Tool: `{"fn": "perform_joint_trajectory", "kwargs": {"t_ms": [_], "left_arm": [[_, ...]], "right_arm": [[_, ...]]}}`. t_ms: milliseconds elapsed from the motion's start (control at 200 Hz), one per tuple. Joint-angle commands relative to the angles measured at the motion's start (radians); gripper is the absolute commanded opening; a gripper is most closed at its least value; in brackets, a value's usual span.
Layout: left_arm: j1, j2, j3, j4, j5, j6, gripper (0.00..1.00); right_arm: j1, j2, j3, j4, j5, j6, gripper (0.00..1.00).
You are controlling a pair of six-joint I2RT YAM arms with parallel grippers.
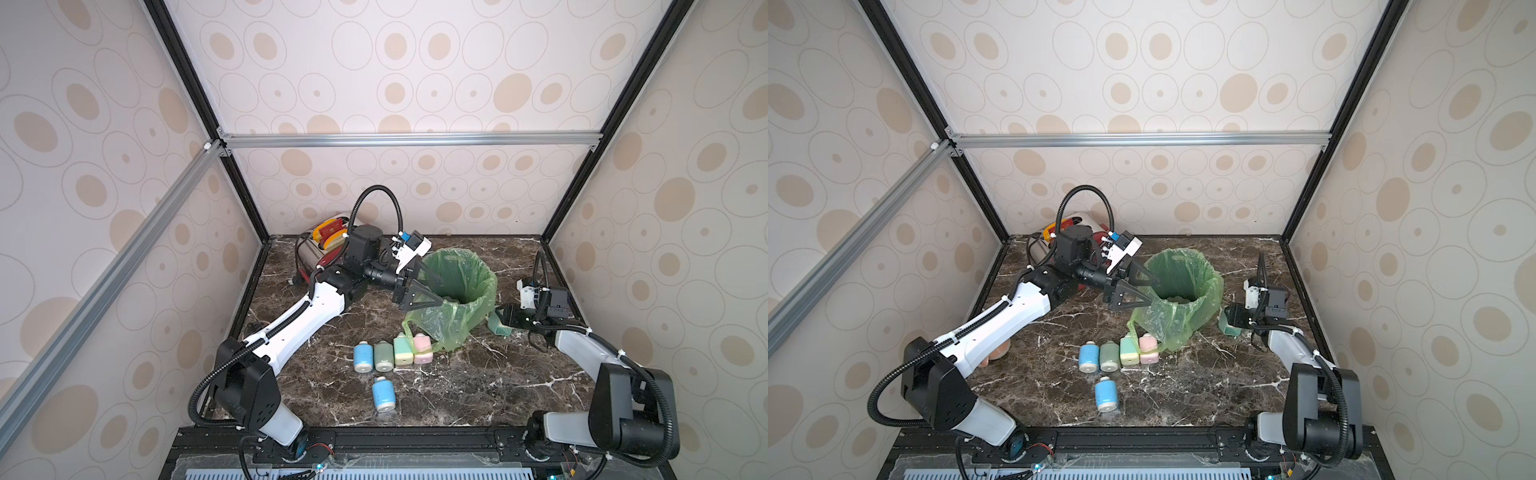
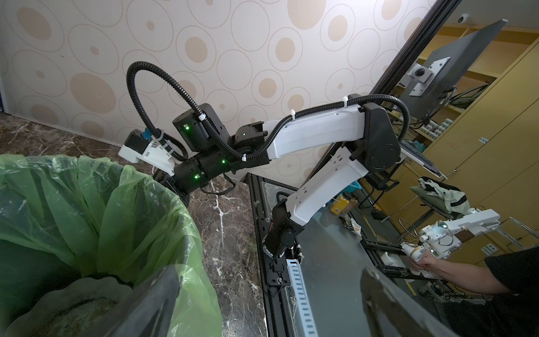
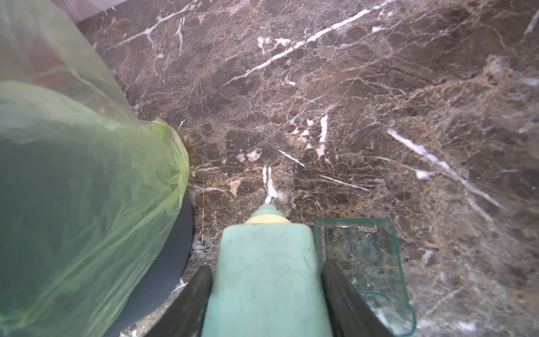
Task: Take out the pencil sharpener tray and clean the shavings
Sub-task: Place the pencil sharpener at the center of the board.
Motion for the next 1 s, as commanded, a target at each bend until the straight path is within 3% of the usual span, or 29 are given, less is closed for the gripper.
{"fn": "perform_joint_trajectory", "kwargs": {"t_ms": [0,255,401,556,661,731,811,997], "left_arm": [[0.009,-0.013,0.009,0.037,0.008,-0.006,0.99],[0.009,-0.009,0.001,0.073,0.011,-0.029,0.99],[0.009,-0.013,-0.011,0.108,0.011,-0.055,0.99],[0.009,-0.015,-0.014,0.127,0.01,-0.07,0.99],[0.009,-0.017,-0.017,0.131,0.009,-0.073,0.99],[0.008,-0.019,-0.019,0.134,0.009,-0.074,0.99],[0.009,-0.02,-0.019,0.137,0.008,-0.078,0.99],[0.008,-0.028,-0.024,0.139,0.005,-0.08,0.99]], "right_arm": [[0.044,-0.01,0.025,-0.036,0.089,-0.036,0.02],[0.195,-0.167,-0.135,0.038,0.384,0.136,0.0],[0.225,-0.222,-0.264,0.173,0.447,0.212,0.0],[0.265,-0.274,-0.312,0.232,0.513,0.197,0.01],[0.265,-0.283,-0.318,0.223,0.516,0.2,0.21],[0.265,-0.286,-0.317,0.221,0.508,0.198,0.41],[0.265,-0.29,-0.318,0.22,0.503,0.195,0.53],[0.266,-0.31,-0.321,0.233,0.464,0.168,0.66]]}}
